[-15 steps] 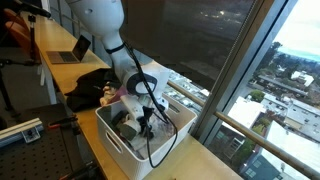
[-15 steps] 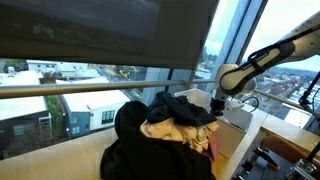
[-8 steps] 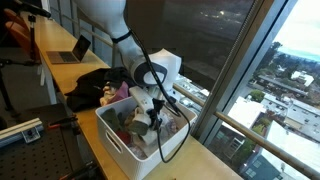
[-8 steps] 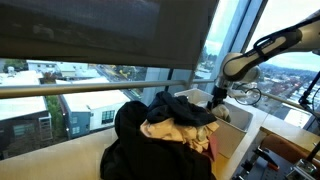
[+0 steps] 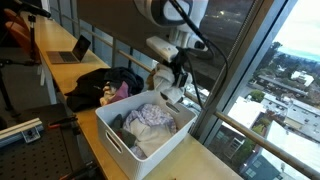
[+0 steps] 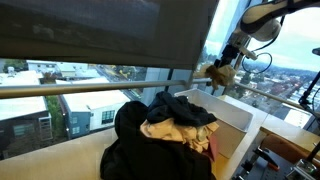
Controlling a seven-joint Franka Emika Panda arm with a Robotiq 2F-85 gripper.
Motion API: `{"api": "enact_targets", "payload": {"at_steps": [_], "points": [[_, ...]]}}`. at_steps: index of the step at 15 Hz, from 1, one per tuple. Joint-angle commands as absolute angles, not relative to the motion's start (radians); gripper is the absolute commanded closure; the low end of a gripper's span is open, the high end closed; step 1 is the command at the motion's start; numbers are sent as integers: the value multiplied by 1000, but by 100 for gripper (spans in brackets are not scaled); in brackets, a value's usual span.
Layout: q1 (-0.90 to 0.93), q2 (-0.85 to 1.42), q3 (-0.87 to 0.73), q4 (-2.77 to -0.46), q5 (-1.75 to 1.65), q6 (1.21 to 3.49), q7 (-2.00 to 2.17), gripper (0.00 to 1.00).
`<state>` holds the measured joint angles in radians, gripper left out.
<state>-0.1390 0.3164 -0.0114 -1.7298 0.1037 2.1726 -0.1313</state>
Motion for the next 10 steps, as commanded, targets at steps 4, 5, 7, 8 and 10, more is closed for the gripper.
{"api": "enact_targets", "payload": {"at_steps": [4, 5, 7, 8, 10], "points": [[-35, 135, 48, -1699, 147, 2071, -108, 95], [-6, 129, 64, -1710, 139, 2085, -98, 95], [39, 124, 90, -1722, 140, 2090, -93, 95], [63, 137, 105, -1735, 134, 2106, -88, 95], [100, 162, 126, -1764, 128, 2126, -90, 95]]}}
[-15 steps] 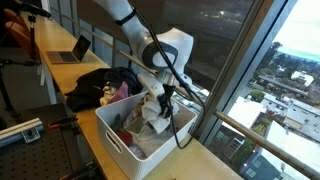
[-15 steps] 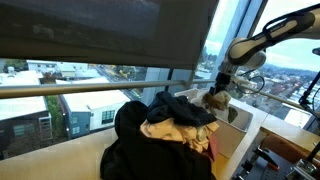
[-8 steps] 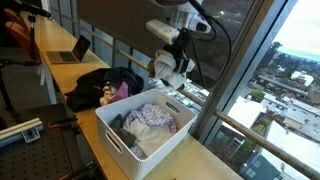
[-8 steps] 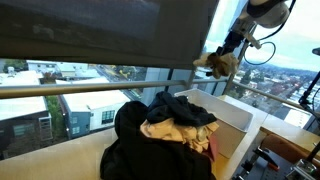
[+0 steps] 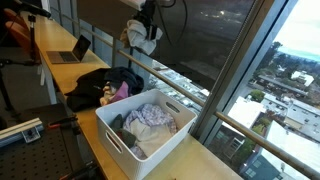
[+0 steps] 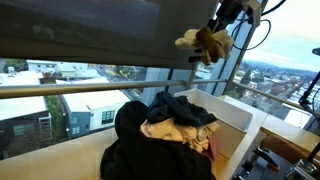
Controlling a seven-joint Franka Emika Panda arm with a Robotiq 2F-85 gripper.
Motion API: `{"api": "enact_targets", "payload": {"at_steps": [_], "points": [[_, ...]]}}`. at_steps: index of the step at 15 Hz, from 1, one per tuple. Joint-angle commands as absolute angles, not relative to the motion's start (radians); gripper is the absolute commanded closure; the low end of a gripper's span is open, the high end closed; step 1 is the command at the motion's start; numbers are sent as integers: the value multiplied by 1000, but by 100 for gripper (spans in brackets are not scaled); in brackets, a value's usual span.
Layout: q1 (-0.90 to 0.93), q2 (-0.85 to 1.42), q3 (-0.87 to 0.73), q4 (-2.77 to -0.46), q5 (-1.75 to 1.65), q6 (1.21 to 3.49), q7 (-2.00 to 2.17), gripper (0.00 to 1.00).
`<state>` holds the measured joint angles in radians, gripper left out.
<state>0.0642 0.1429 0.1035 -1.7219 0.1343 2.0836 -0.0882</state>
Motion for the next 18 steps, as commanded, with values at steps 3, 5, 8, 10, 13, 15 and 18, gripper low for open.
{"api": "enact_targets", "payload": {"at_steps": [3, 5, 8, 10, 13, 15, 18], "points": [[135, 203, 144, -1801, 109, 2156, -96, 95], [141, 236, 144, -1809, 102, 2168, -103, 95], [146, 292, 144, -1804, 95, 2178, -101, 95], [156, 332, 149, -1811, 88, 2187, -93, 95], [174, 399, 156, -1812, 80, 2201, -86, 95], [185, 470, 156, -1788, 77, 2201, -83, 95], [208, 572, 142, -1756, 36, 2208, -59, 95]]}}
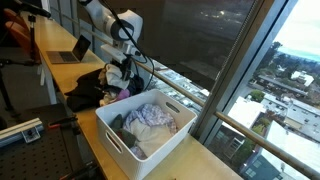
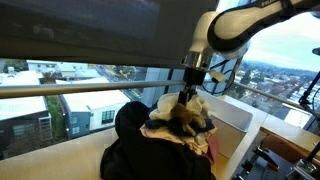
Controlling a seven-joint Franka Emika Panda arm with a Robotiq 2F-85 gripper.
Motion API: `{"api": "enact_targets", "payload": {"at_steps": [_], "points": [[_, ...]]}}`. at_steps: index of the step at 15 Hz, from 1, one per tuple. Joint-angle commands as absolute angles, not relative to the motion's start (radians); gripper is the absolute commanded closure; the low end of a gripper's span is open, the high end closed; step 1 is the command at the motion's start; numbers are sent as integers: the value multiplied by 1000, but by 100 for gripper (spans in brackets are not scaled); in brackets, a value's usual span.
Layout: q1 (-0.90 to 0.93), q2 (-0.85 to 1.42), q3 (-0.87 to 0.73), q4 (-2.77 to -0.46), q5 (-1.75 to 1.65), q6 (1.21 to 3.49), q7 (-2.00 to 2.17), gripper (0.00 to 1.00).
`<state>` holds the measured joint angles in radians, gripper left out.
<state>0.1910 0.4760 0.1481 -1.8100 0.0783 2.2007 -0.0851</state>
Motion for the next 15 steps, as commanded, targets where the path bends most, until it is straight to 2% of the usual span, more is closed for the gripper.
{"api": "enact_targets", "payload": {"at_steps": [1, 4, 5, 6, 7, 14, 15], "points": [[211, 597, 141, -1747, 24, 2204, -54, 95], [210, 638, 138, -1723, -2, 2188, -46, 95], [205, 640, 137, -1715, -4, 2182, -46, 80], [200, 632, 135, -1713, -5, 2175, -45, 55], [195, 621, 133, -1713, -4, 2169, -47, 53], [108, 540, 92, -1703, 11, 2145, -74, 4], [91, 536, 83, -1695, 12, 2143, -78, 1]]}}
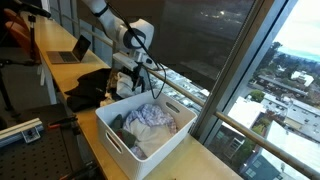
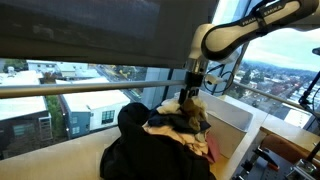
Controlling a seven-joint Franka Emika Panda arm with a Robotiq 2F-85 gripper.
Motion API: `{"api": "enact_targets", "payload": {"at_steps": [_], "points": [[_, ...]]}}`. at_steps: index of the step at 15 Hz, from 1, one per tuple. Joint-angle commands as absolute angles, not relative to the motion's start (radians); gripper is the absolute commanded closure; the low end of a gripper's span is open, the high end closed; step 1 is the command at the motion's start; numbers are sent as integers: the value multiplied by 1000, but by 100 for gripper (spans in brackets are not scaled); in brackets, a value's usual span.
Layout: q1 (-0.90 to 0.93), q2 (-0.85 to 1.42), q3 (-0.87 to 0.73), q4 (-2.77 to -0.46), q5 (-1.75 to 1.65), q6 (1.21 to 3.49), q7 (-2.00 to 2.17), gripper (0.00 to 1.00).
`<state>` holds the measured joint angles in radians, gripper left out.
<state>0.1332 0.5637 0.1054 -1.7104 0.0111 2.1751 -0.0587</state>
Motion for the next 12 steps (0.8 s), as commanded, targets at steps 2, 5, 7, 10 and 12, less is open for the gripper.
{"api": "enact_targets", "payload": {"at_steps": [2, 5, 7, 10, 12], "points": [[54, 529, 67, -1681, 18, 2140, -85, 0], [16, 517, 57, -1673, 28, 2140, -90, 0], [9, 509, 59, -1676, 31, 2144, -84, 0], [15, 496, 67, -1683, 39, 2144, -76, 0], [28, 488, 77, -1688, 47, 2139, -67, 0]]}}
